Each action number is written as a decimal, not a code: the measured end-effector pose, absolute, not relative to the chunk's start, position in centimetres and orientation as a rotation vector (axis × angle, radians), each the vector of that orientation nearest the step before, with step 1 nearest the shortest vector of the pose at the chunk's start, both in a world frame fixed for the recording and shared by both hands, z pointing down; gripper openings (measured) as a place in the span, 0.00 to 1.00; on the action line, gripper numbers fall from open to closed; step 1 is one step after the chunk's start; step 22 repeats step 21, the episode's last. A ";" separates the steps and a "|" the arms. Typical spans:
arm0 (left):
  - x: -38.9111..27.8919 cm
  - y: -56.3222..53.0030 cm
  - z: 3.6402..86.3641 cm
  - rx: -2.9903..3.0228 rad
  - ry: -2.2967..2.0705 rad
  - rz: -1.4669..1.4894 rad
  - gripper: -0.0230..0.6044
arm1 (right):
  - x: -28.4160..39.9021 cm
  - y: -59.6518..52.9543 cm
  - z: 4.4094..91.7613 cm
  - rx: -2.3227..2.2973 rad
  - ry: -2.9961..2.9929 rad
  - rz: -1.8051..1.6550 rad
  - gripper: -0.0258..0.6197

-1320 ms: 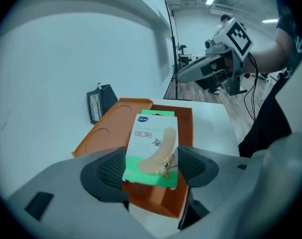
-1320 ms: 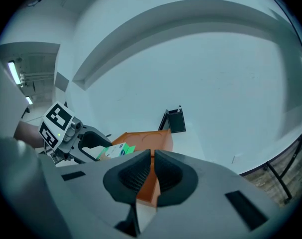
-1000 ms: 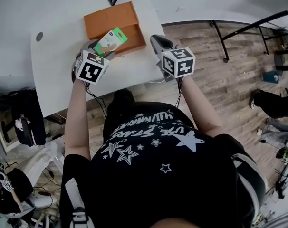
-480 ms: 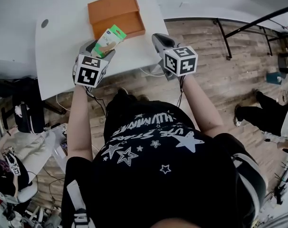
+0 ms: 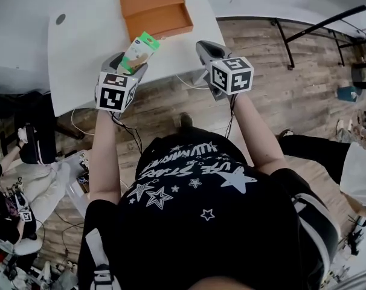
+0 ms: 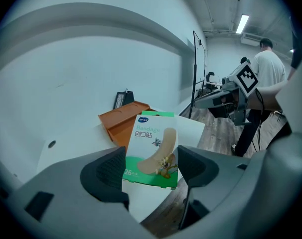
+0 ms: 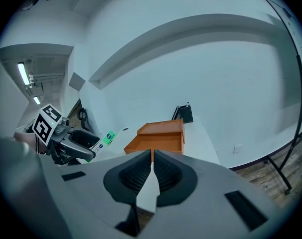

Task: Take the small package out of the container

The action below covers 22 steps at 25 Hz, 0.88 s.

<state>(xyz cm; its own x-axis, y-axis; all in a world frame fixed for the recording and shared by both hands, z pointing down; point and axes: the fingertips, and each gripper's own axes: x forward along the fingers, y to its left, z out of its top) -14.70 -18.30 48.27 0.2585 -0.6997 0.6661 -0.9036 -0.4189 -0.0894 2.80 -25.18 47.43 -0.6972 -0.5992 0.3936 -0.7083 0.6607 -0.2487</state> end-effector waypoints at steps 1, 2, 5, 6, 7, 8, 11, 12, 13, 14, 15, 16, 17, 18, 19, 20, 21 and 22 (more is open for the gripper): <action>-15.2 -17.3 48.3 2.228 -1.478 0.915 0.60 | 2.3 -24.2 47.4 1.056 -2.602 0.561 0.12; -15.6 -16.4 48.2 2.233 -1.480 0.904 0.60 | 1.9 -23.2 47.3 1.061 -2.602 0.559 0.12; -16.3 -14.3 48.0 2.238 -1.478 0.881 0.60 | 0.9 -20.8 47.1 1.062 -2.599 0.553 0.12; -16.4 -13.8 48.0 2.238 -1.474 0.876 0.60 | 0.8 -20.2 47.0 1.060 -2.595 0.553 0.12; -16.5 -13.4 47.9 2.238 -1.470 0.871 0.60 | 0.7 -19.7 47.0 1.057 -2.591 0.554 0.12; -16.6 -13.0 47.9 2.238 -1.468 0.867 0.60 | 0.6 -19.2 47.0 1.055 -2.587 0.554 0.12; -16.9 -11.9 47.8 2.234 -1.467 0.850 0.60 | 0.4 -18.2 47.0 1.059 -2.577 0.552 0.12; -17.1 -11.4 47.8 2.233 -1.469 0.841 0.60 | 0.3 -17.7 46.9 1.062 -2.575 0.551 0.12; -17.3 -10.6 47.8 2.232 -1.473 0.832 0.60 | 0.2 -17.0 46.9 1.065 -2.574 0.548 0.12; -17.6 -9.7 47.8 2.232 -1.477 0.824 0.60 | -0.1 -16.1 46.9 1.066 -2.574 0.544 0.12; -17.9 -8.7 47.9 2.232 -1.480 0.817 0.60 | -0.4 -15.2 46.8 1.066 -2.576 0.539 0.12; -18.1 -7.8 48.0 2.231 -1.481 0.809 0.60 | -0.7 -14.3 46.8 1.065 -2.578 0.535 0.12; -18.3 -6.9 48.0 2.230 -1.480 0.801 0.60 | -1.0 -13.4 46.8 1.063 -2.580 0.532 0.12; -18.4 -6.1 48.1 2.228 -1.477 0.792 0.60 | -1.2 -12.7 46.8 1.060 -2.581 0.531 0.12; -18.5 -5.3 48.2 2.226 -1.475 0.783 0.60 | -1.5 -11.9 46.8 1.057 -2.582 0.530 0.12; -18.6 -4.6 48.3 2.224 -1.472 0.774 0.60 | -1.8 -11.2 46.8 1.054 -2.583 0.530 0.12; -18.7 -3.9 48.3 2.223 -1.469 0.766 0.60 | -2.0 -10.5 46.8 1.052 -2.584 0.530 0.12; -18.7 -3.9 48.3 2.223 -1.469 0.766 0.60 | -2.0 -10.5 46.8 1.052 -2.584 0.530 0.12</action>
